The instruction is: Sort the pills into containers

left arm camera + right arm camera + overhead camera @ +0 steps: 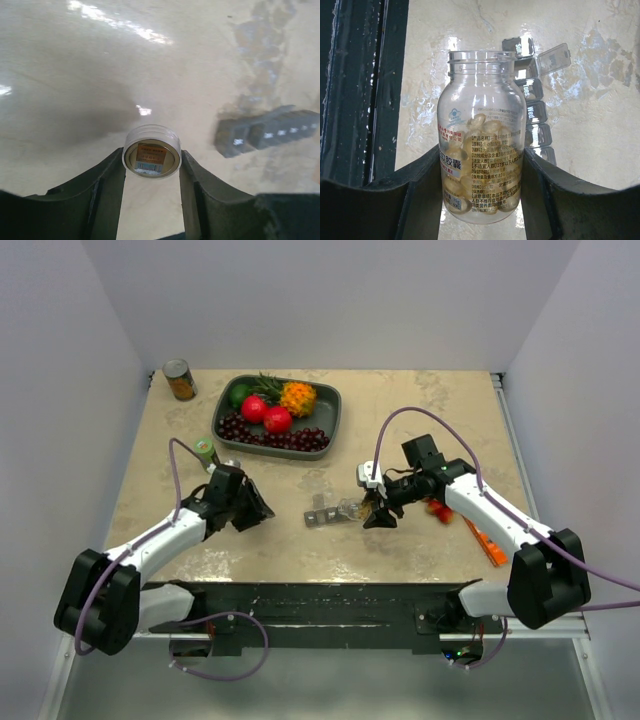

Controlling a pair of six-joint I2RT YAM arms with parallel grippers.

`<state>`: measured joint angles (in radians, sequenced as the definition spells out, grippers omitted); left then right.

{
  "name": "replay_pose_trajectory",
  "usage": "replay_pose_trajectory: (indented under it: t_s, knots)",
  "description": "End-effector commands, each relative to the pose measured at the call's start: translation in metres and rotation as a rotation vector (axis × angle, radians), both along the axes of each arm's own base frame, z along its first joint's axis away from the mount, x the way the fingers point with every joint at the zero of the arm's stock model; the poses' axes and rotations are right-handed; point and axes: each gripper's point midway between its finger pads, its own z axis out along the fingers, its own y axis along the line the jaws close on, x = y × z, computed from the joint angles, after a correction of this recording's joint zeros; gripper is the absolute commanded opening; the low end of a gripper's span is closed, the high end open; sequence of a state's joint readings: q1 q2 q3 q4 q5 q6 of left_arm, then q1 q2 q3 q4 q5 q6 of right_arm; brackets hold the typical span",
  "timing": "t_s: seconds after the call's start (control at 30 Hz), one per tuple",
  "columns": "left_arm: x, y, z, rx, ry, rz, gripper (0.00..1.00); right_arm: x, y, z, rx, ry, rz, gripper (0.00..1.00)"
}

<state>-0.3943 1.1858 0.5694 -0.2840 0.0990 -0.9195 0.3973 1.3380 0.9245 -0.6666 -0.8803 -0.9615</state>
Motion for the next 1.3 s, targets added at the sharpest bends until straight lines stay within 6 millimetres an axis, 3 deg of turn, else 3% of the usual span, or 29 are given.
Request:
replay_pose_trajectory:
  t_s: [0.0, 0.07, 0.1, 0.17, 0.2, 0.3, 0.43, 0.5, 0.57, 0.6, 0.63, 0.77, 0.87, 0.97, 1.0, 1.07, 1.1, 1.2, 1.23, 1.27]
  knots:
    - [0.013, 0.035, -0.012, 0.226, -0.035, 0.025, 0.20, -0.001, 0.000, 0.005, 0.009, -0.006, -0.002, 0.00]
    - [0.012, 0.040, -0.017, 0.253, -0.023, 0.029, 0.35, 0.000, 0.000, 0.005, 0.009, -0.008, -0.002, 0.00]
    - [0.012, 0.042, -0.019, 0.264, -0.017, 0.034, 0.53, 0.000, -0.001, 0.005, 0.008, -0.006, -0.005, 0.00]
    - [0.009, 0.044, -0.023, 0.275, 0.000, 0.036, 0.68, 0.000, -0.001, 0.004, 0.005, -0.002, -0.005, 0.00]
    - [0.008, 0.045, -0.023, 0.278, 0.002, 0.038, 0.85, -0.001, -0.002, 0.004, 0.002, 0.003, -0.002, 0.00]
    - [0.007, 0.046, -0.018, 0.274, -0.006, 0.045, 0.99, -0.001, -0.002, 0.004, 0.003, 0.003, 0.000, 0.00]
    - [0.013, 0.041, 0.006, 0.251, -0.078, 0.019, 0.99, -0.002, -0.002, 0.006, 0.008, -0.001, 0.004, 0.00]
    - [0.014, 0.024, 0.023, 0.185, -0.129, -0.078, 0.99, -0.003, -0.001, 0.007, 0.019, 0.002, 0.009, 0.00]
    - [0.017, -0.001, 0.053, 0.112, -0.290, -0.272, 0.99, -0.003, 0.001, 0.012, 0.037, 0.008, 0.009, 0.00]
    - [0.005, -0.021, 0.064, 0.017, -0.336, -0.395, 0.98, -0.002, 0.001, 0.016, 0.049, 0.005, 0.009, 0.00]
    - [0.007, -0.031, 0.092, -0.017, -0.487, -0.475, 0.97, -0.003, 0.002, 0.021, 0.073, 0.014, 0.009, 0.00]
    - [-0.004, -0.044, 0.135, -0.068, -0.719, -0.608, 0.98, 0.001, 0.003, 0.047, 0.135, 0.011, -0.003, 0.00]
    - [-0.006, -0.044, 0.149, -0.030, -0.789, -0.664, 0.98, 0.013, -0.003, 0.082, 0.166, -0.030, -0.029, 0.00]
    - [-0.003, -0.039, 0.153, 0.036, -0.829, -0.701, 0.97, 0.041, -0.013, 0.141, 0.230, -0.121, -0.107, 0.00]
    - [-0.002, -0.037, 0.153, 0.061, -0.845, -0.702, 0.97, 0.050, -0.016, 0.172, 0.282, -0.124, -0.156, 0.00]
    - [-0.002, -0.036, 0.153, 0.068, -0.860, -0.701, 0.97, 0.073, -0.036, 0.208, 0.372, -0.132, -0.277, 0.00]
    - [-0.003, -0.036, 0.149, 0.067, -0.867, -0.703, 0.97, 0.085, -0.040, 0.242, 0.474, -0.119, -0.363, 0.00]
    - [-0.008, -0.038, 0.146, 0.048, -0.891, -0.711, 0.97, 0.116, -0.069, 0.287, 0.668, -0.089, -0.572, 0.00]
    - [-0.009, -0.038, 0.146, 0.047, -0.892, -0.716, 0.97, 0.118, -0.070, 0.292, 0.708, -0.038, -0.589, 0.00]
    - [-0.010, -0.038, 0.149, 0.048, -0.901, -0.720, 0.97, 0.114, -0.067, 0.317, 0.782, -0.117, -0.532, 0.00]
